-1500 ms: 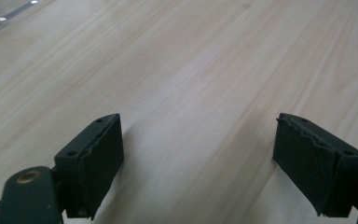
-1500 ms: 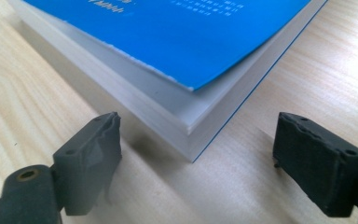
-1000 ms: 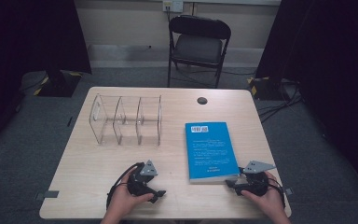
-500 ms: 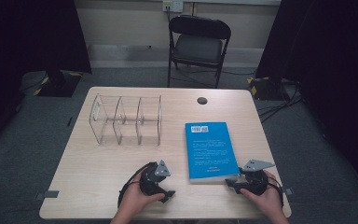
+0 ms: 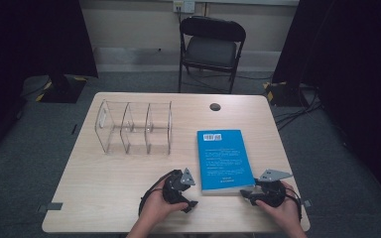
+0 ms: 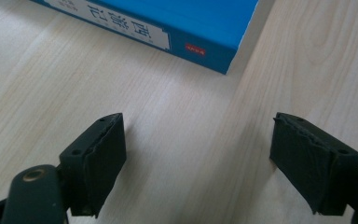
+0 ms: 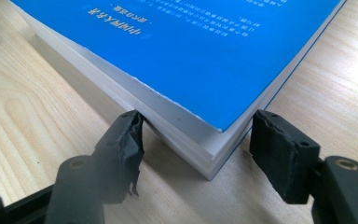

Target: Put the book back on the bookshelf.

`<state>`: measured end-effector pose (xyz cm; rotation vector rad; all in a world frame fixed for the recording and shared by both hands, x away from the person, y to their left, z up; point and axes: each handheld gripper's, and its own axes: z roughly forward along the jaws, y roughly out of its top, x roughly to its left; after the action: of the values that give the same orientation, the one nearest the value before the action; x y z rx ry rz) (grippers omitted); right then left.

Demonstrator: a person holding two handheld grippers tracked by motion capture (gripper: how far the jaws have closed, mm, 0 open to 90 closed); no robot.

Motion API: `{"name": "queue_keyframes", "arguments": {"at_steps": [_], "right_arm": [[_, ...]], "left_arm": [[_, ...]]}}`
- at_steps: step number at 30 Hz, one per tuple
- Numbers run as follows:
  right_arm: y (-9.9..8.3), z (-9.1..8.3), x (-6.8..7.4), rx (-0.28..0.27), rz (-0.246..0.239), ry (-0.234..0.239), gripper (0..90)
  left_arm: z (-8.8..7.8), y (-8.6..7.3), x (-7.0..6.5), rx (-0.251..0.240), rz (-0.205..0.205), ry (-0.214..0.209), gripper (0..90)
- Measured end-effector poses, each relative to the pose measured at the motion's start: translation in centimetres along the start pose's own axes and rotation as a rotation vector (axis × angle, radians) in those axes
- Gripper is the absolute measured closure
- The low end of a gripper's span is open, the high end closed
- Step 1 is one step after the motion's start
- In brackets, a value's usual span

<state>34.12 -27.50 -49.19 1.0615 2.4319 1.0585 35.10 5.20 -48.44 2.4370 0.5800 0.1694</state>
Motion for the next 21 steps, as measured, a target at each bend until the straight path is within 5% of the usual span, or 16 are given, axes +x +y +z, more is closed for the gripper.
{"name": "queue_keyframes", "arguments": {"at_steps": [5,10,12,21], "right_arm": [[0.1,-0.1,0.1,0.003,0.004,-0.009,35.5],[0.1,-0.2,0.2,0.002,0.011,-0.013,36.4],[0.1,-0.2,0.2,-0.002,0.013,-0.008,36.8],[0.5,-0.6,0.1,-0.025,0.016,-0.004,40.7]], "left_arm": [[0.3,0.5,0.1,0.010,0.018,-0.001,17.8],[0.8,0.9,-0.3,-0.041,-0.038,0.008,23.6],[0.6,1.1,-0.1,-0.008,0.003,0.003,24.2],[1.0,1.5,0.0,-0.027,-0.032,0.004,29.0]]}}
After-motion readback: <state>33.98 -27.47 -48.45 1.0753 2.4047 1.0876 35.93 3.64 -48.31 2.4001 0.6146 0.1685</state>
